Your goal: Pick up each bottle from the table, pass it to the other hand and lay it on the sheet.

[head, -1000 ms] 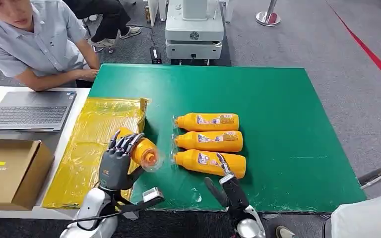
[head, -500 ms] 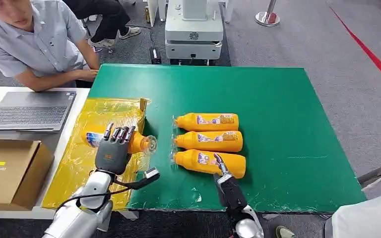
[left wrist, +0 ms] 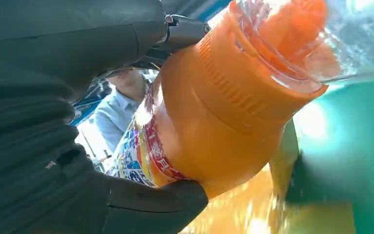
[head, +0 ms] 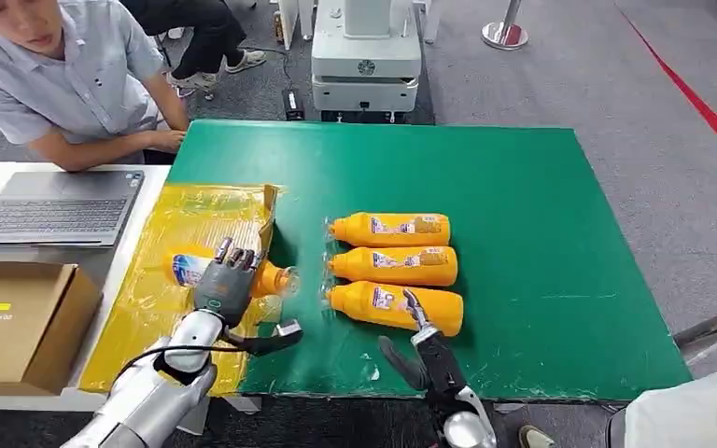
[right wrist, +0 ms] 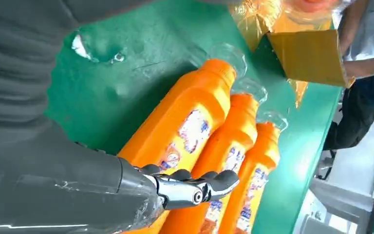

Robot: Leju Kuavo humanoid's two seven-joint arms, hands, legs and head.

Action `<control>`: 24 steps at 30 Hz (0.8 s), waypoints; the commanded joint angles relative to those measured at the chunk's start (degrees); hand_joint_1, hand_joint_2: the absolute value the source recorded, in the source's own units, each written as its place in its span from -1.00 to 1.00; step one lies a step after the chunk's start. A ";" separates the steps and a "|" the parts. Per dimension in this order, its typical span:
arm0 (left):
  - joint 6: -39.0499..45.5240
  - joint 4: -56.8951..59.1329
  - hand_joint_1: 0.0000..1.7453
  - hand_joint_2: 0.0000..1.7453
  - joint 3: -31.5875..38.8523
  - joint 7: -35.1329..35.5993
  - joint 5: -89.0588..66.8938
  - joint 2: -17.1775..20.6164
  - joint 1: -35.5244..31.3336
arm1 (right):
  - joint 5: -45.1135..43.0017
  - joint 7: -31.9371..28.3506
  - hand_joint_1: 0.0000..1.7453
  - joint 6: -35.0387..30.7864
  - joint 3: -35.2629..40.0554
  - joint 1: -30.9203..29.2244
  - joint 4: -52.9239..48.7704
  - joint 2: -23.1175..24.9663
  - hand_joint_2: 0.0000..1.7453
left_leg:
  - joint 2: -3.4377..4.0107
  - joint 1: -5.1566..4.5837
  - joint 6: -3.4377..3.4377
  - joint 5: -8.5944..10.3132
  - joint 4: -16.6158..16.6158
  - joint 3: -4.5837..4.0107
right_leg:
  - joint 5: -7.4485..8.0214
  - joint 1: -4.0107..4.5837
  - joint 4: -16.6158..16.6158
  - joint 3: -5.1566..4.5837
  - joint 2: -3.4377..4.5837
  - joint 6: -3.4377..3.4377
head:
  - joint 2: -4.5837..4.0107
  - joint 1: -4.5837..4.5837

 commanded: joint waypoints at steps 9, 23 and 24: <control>-20.36 16.22 1.00 1.00 -9.54 -4.09 4.81 -0.11 -19.46 | -0.16 0.06 -1.00 2.10 -3.74 -1.47 0.70 1.58 1.00 | 0.00 0.00 0.00 0.00 0.00 0.00 | 0.00 0.00 0.00 0.00 0.00 0.00 | 0.00 -0.07; -22.60 24.27 -0.20 1.00 -9.54 -6.08 11.35 -2.97 -20.95 | 0.05 -0.24 -1.00 1.76 -2.84 -2.26 1.97 1.59 1.00 | 0.00 0.00 0.00 0.00 0.00 0.00 | 0.00 0.00 0.00 0.00 0.00 0.00 | 0.00 -0.02; -22.59 24.29 -0.46 1.00 -9.60 -6.08 11.35 -3.05 -20.86 | 0.05 -0.24 -1.00 1.76 -2.84 -2.25 1.99 1.59 1.00 | 0.00 0.00 0.00 0.00 0.00 0.00 | 0.00 0.00 0.00 0.00 0.00 0.00 | 0.00 -0.02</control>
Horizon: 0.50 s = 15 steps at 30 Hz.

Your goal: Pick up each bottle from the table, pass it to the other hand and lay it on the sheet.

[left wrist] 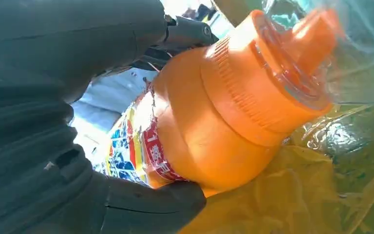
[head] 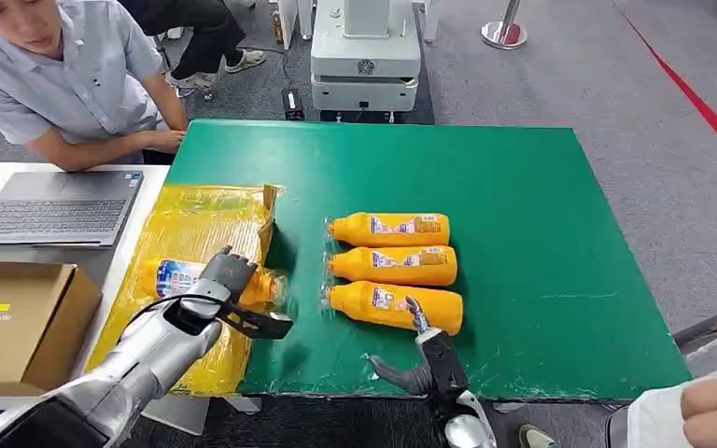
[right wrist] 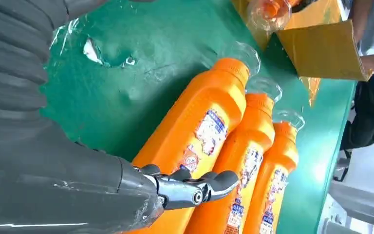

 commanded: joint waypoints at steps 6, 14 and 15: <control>-1.21 3.22 -0.84 1.00 -1.73 -1.73 3.29 -0.65 -4.89 | 0.06 -0.46 -1.00 -0.49 0.50 -2.48 0.24 0.30 1.00 | 0.00 0.00 0.00 0.00 0.00 0.00 | 0.00 0.00 0.00 0.00 0.00 0.00 | 0.00 -0.04; -0.30 -1.24 -1.00 1.00 -2.93 -2.00 5.51 0.57 -3.50 | 3.22 -1.66 -1.00 -3.33 1.24 -2.01 -1.09 -0.47 1.00 | 0.00 0.00 0.00 0.00 0.00 0.00 | 0.00 0.00 0.00 0.00 0.00 0.00 | 0.00 -0.04; -0.27 -2.50 -1.00 1.00 -2.95 -1.50 6.12 0.75 -2.76 | 4.17 -1.63 -1.00 -3.89 1.42 -1.80 -1.57 -0.68 1.00 | 0.00 0.00 0.00 0.00 0.00 0.00 | 0.00 0.00 0.00 0.00 0.00 0.00 | 0.00 -0.04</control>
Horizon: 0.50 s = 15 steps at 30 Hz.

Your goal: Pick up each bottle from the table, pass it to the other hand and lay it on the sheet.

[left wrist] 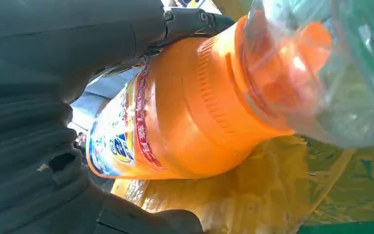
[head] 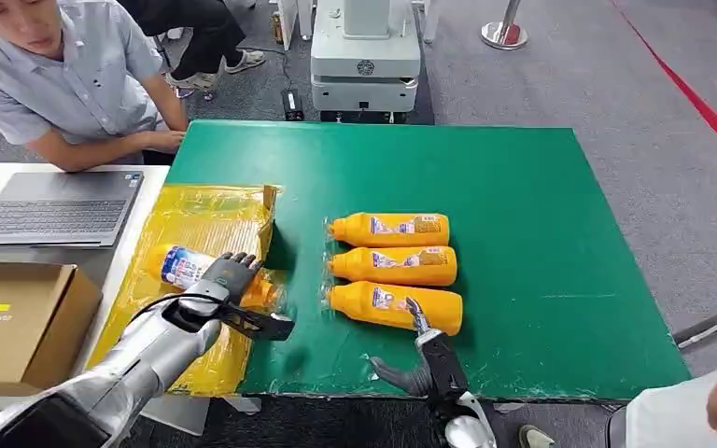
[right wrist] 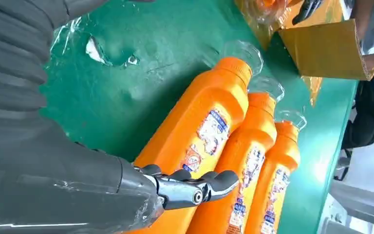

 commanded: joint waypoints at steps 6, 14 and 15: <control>0.75 -8.63 -1.00 1.00 -3.18 1.58 3.64 1.82 0.36 | 4.78 -0.88 -1.00 -3.41 1.17 -0.89 -3.63 -0.69 1.00 | 0.00 0.00 0.00 0.00 0.00 0.00 | 0.00 0.00 0.00 0.00 0.00 0.00 | 0.00 0.07; 1.92 -12.38 -1.00 1.00 -3.19 2.21 4.37 2.34 1.74 | 5.50 -0.80 -1.00 -3.55 0.93 -0.35 -4.15 -0.76 1.00 | 0.00 0.00 0.00 0.00 0.00 0.00 | 0.00 0.00 0.00 0.00 0.00 0.00 | 0.00 0.09; 2.19 -14.55 -1.00 1.00 -3.36 2.27 4.32 2.90 2.45 | 5.78 -0.75 -1.00 -3.69 1.04 0.05 -4.64 -0.90 1.00 | 0.00 0.00 0.00 0.00 0.00 0.00 | 0.00 0.00 0.00 0.00 0.00 0.00 | 0.00 0.04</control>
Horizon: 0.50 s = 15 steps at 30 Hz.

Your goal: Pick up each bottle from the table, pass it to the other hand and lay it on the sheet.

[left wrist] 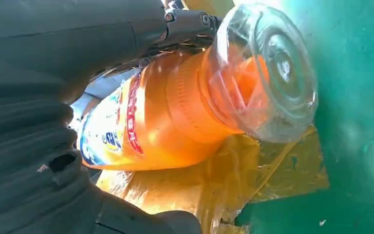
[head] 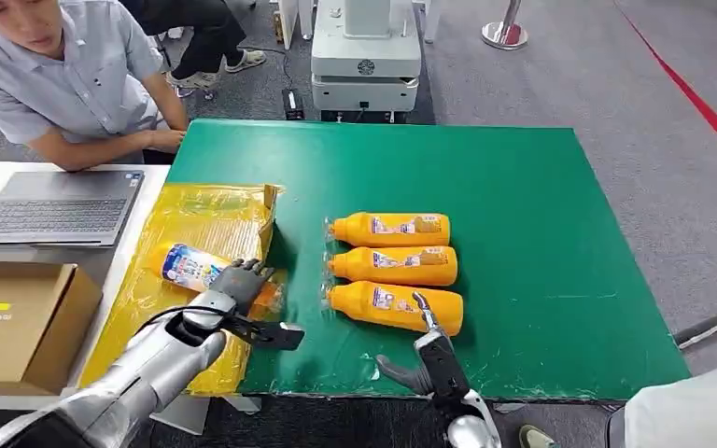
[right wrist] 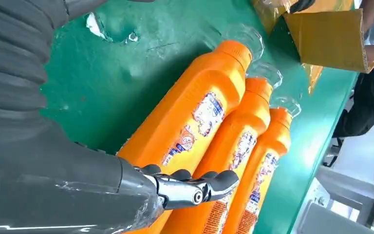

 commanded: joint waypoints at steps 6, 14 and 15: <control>2.49 -12.12 -1.00 1.00 -1.20 1.96 0.33 2.73 0.49 | 0.96 0.03 -1.00 -0.78 0.56 0.61 -3.84 -0.23 1.00 | 0.00 0.00 0.00 0.00 0.00 0.00 | 0.00 0.00 0.00 0.00 0.00 0.00 | 0.00 0.02; 12.34 -39.02 -1.00 1.00 1.88 -3.91 3.98 9.81 13.49 | 3.78 -1.21 -1.00 -4.95 0.94 3.89 -7.67 -1.44 1.00 | 0.00 0.00 0.00 0.00 0.00 0.00 | 0.00 0.00 0.00 0.00 0.00 0.00 | 0.00 -0.02; 13.33 -42.90 -1.00 1.00 1.88 -5.41 3.97 11.57 15.29 | 5.10 -1.86 -1.00 -6.22 1.06 4.06 -8.11 -1.54 1.00 | 0.00 0.00 0.00 0.00 0.00 0.00 | 0.00 0.00 0.00 0.00 0.00 0.00 | 0.00 -0.02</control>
